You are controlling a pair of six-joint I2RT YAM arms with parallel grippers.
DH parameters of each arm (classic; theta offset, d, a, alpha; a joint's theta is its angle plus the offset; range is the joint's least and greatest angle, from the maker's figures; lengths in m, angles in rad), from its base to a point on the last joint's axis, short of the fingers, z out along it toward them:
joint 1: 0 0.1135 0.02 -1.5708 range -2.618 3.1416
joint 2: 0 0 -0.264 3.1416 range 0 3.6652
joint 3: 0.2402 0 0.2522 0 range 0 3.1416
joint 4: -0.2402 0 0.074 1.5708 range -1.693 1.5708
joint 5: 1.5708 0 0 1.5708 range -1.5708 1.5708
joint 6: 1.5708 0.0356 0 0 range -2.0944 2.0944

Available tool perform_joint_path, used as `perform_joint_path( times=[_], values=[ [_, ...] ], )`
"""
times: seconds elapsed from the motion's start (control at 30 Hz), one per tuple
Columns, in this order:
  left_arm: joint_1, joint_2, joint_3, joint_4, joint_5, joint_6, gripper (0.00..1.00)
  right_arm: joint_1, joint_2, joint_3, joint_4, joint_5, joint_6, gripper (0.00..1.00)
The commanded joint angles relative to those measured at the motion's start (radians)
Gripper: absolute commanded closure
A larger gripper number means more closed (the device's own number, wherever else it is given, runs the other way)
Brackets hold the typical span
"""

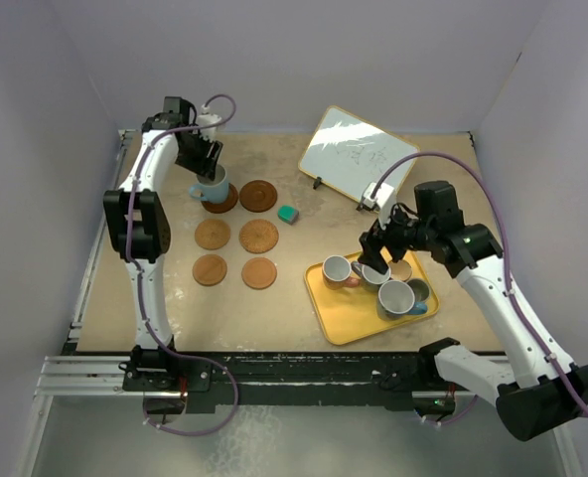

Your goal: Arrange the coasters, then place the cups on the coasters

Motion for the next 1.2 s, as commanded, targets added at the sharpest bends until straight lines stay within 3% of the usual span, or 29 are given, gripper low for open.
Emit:
perform_joint_path(
  times=[0.0,0.13,0.43,0.57,0.87,1.17],
  values=[
    [0.006,-0.151,0.01,0.037,0.053,-0.003,0.42,-0.004,-0.007,0.052,-0.171,0.066,-0.147,0.18],
    [0.006,-0.286,-0.112,0.118,0.084,-0.032,0.35,-0.003,-0.027,0.038,-0.268,0.156,-0.241,0.18],
    [0.003,-0.67,-0.557,0.365,0.231,-0.081,0.25,-0.004,-0.105,-0.058,-0.403,0.361,-0.427,0.21],
    [0.003,-0.777,-0.7,0.425,0.273,-0.073,0.24,-0.001,-0.079,-0.08,-0.398,0.353,-0.521,0.24],
    [0.001,-0.876,-0.818,0.483,0.31,-0.096,0.24,0.0,0.073,-0.115,-0.336,0.331,-0.618,0.32],
    [0.0,-0.886,-0.858,0.499,0.315,-0.112,0.24,-0.001,0.133,-0.179,-0.278,0.32,-0.578,0.51]
  ],
)
